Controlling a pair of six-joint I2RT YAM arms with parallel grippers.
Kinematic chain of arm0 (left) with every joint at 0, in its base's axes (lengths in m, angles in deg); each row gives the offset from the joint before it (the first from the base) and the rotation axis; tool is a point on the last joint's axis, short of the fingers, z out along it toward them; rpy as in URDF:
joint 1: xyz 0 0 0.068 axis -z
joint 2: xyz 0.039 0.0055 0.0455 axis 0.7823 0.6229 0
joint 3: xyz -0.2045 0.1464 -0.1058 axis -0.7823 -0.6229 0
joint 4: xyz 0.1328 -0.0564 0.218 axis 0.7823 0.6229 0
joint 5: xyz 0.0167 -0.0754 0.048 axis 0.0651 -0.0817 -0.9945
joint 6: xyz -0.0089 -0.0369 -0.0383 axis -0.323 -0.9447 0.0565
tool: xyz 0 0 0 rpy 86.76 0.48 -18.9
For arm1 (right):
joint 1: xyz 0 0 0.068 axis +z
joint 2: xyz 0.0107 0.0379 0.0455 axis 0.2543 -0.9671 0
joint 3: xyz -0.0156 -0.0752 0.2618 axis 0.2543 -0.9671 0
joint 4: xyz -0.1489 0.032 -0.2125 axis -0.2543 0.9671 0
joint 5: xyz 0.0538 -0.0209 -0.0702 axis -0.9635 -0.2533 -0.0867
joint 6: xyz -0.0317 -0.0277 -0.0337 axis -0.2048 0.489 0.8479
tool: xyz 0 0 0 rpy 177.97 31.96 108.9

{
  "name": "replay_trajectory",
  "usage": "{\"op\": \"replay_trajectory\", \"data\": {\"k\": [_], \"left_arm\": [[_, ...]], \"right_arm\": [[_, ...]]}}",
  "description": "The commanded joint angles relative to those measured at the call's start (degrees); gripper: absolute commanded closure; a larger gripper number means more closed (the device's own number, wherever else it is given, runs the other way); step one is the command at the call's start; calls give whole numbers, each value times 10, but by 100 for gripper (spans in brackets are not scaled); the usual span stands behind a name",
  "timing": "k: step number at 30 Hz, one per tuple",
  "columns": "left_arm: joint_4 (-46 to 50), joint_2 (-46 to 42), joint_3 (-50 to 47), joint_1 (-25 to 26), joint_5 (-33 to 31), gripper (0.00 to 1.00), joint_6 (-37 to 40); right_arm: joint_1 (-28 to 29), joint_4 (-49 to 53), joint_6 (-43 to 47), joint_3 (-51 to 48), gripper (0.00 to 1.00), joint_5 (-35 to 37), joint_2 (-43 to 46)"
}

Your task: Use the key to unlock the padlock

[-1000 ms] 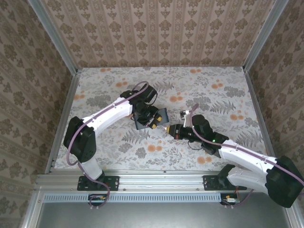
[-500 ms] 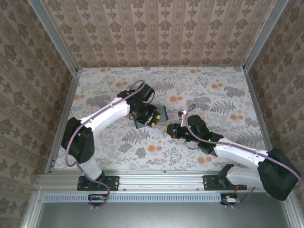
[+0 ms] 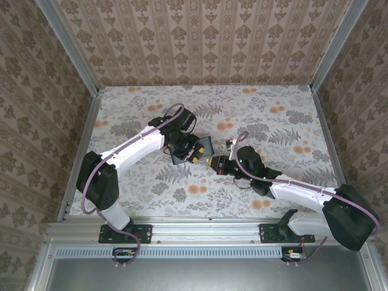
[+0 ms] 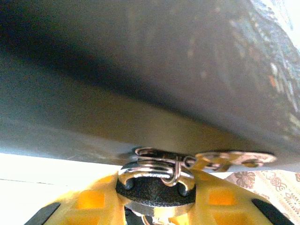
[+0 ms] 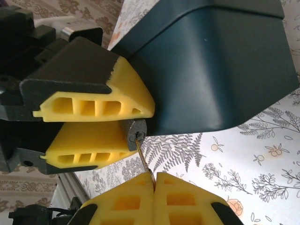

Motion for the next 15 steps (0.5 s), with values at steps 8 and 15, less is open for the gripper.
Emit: {"op": "replay_trajectory", "data": {"k": [8, 15], "left_arm": [[-20, -36, -13, 2, 4, 87, -25], [-27, -39, -18, 4, 5, 87, -29]], "right_arm": [[1, -34, -13, 12, 100, -3, -24], [2, -59, -21, 7, 100, -4, -30]]}}
